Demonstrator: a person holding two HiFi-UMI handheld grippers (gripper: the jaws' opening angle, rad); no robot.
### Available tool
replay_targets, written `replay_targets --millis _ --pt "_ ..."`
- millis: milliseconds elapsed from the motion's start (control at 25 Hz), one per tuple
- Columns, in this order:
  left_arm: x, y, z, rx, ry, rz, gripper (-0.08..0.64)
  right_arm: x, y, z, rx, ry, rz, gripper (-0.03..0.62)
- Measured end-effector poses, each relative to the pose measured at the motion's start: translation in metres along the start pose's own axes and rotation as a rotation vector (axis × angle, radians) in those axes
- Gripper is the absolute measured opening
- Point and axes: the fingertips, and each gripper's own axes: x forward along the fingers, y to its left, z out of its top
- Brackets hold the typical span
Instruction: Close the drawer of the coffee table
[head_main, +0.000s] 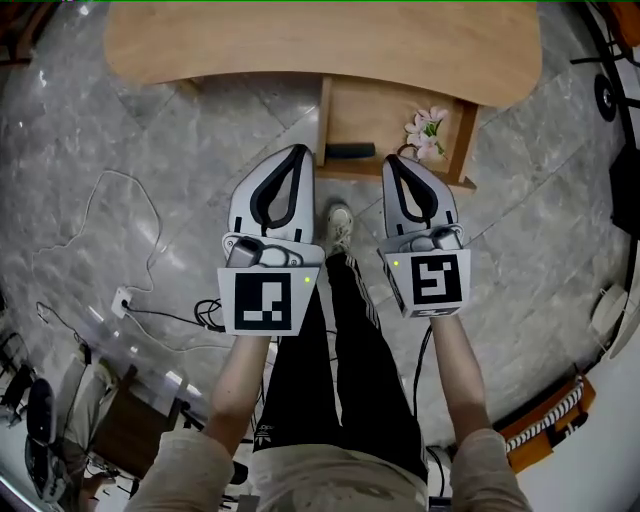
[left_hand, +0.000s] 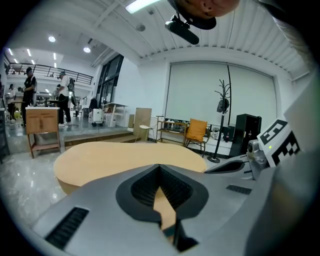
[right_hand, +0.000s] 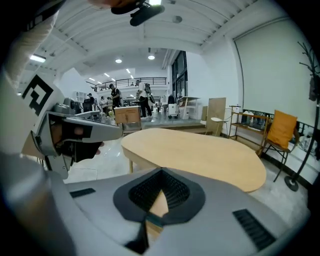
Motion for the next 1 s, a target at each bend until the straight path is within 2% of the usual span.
replay_targets --millis 160,280,400,440,480,520,640,800,880,1000 --pt "0.002 -0.007 -0.011 -0.003 0.019 -0.001 0.007 -0.003 -0.002 -0.015 0.003 0.009 0.009 0.005" --pt "0.003 -0.010 -0.011 -0.008 0.017 -0.003 0.006 -0.003 -0.001 -0.016 -0.071 0.014 0.038 0.005" --pt "0.005 -0.004 -0.017 -0.012 0.035 0.002 0.007 0.012 0.008 -0.041 -0.168 0.151 0.123 0.006" --pt "0.005 -0.002 -0.019 -0.014 0.040 0.007 0.007 0.019 0.011 -0.056 -0.218 0.222 0.172 0.074" --pt "0.005 0.001 -0.020 -0.014 0.042 0.014 0.008 0.025 0.013 -0.073 -0.294 0.293 0.218 0.201" --pt "0.005 0.004 -0.021 -0.010 0.043 0.020 0.007 0.030 0.014 -0.091 -0.394 0.358 0.255 0.216" --pt "0.002 0.009 -0.027 0.011 0.054 0.034 0.007 0.035 0.014 -0.148 -0.694 0.534 0.340 0.218" --pt "-0.001 0.014 -0.042 0.019 0.088 0.043 0.007 0.037 0.013 -0.209 -0.968 0.691 0.449 0.218" --pt "-0.002 0.016 -0.050 0.011 0.102 0.051 0.007 0.041 0.010 -0.228 -1.040 0.731 0.471 0.216" --pt "-0.003 0.017 -0.058 -0.002 0.112 0.055 0.008 0.046 0.004 -0.245 -1.048 0.784 0.469 0.204"
